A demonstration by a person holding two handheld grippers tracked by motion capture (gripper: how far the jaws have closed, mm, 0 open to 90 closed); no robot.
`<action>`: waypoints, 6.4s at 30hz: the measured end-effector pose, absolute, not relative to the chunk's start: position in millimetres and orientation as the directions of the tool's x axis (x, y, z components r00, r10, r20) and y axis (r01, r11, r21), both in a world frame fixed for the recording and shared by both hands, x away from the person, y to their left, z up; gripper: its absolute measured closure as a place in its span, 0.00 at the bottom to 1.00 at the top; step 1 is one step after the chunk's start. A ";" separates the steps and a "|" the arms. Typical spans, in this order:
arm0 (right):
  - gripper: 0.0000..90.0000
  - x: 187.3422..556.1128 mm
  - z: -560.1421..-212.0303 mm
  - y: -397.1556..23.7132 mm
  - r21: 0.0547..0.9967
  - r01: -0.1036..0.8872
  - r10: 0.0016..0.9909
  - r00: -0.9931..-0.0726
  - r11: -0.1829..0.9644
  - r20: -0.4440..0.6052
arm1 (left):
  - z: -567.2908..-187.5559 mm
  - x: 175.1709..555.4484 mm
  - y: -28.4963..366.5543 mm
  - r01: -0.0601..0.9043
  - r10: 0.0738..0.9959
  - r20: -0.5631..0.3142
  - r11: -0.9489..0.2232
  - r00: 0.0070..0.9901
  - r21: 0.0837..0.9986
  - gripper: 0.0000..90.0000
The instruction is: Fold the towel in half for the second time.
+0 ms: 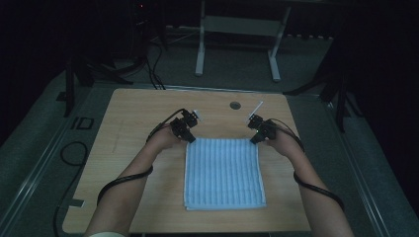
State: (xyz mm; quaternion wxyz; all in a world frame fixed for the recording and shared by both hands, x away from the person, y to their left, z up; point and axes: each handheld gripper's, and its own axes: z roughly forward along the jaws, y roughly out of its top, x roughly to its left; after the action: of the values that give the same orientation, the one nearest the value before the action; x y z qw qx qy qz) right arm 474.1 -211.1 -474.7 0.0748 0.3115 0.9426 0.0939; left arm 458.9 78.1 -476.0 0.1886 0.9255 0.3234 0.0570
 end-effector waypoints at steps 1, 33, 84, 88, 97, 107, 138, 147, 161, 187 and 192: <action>0.96 474.8 -469.9 -210.2 0.235 0.569 0.601 -0.795 0.788 -0.087 | -470.7 459.6 79.5 0.576 0.625 -0.007 -0.716 0.781 0.395 0.97; 0.96 320.8 -440.9 -225.4 0.441 0.332 0.455 -0.866 0.834 -0.209 | -451.8 309.4 95.0 0.360 0.430 0.039 -0.800 0.902 0.480 0.96; 0.66 419.2 -519.3 -164.7 0.382 0.481 0.535 -0.844 0.789 -0.042 | -521.0 412.0 120.5 0.556 0.599 -0.028 -0.725 0.800 0.407 0.68; 0.66 430.0 -519.3 -158.5 0.380 0.492 0.546 -0.837 0.783 -0.040 | -520.5 422.6 123.9 0.570 0.611 -0.031 -0.718 0.791 0.400 0.68; 0.66 449.4 -521.1 -153.6 0.410 0.536 0.587 -0.809 0.738 0.001 | -522.7 440.2 136.1 0.592 0.638 -0.046 -0.682 0.769 0.430 0.68; 0.54 448.6 -514.0 -150.2 0.403 0.512 0.560 -0.828 0.758 -0.001 | -510.1 437.3 135.3 0.599 0.654 -0.027 -0.674 0.756 0.432 0.49; 0.13 421.5 -512.0 -190.8 0.643 0.438 0.577 -0.817 0.628 -0.007 | -513.3 370.7 159.0 0.558 0.754 -0.009 -0.477 0.657 0.679 0.03; 0.12 410.8 -512.7 -224.0 0.716 0.431 0.647 -0.761 0.550 -0.038 | -529.7 346.4 186.4 0.556 0.775 -0.003 -0.450 0.631 0.699 0.03; 0.12 380.0 -527.3 -282.3 0.760 0.475 0.751 -0.660 0.444 -0.025 | -539.0 322.6 221.6 0.602 0.820 -0.069 -0.357 0.568 0.715 0.03; 0.12 322.1 -547.8 -377.5 0.844 0.496 0.918 -0.397 0.203 0.013 | -551.7 260.4 295.0 0.625 0.936 -0.143 -0.097 0.322 0.775 0.03; 0.12 315.0 -547.5 -389.7 0.861 0.494 0.942 -0.330 0.120 0.058 | -547.6 251.9 299.6 0.586 0.942 -0.159 -0.047 0.295 0.809 0.03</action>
State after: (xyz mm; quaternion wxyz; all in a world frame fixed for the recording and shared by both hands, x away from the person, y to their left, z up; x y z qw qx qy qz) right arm 315.0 -389.7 -547.5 0.2669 0.5137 0.6991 0.4195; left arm 251.9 299.6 -547.6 0.4129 0.6907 0.5532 0.2155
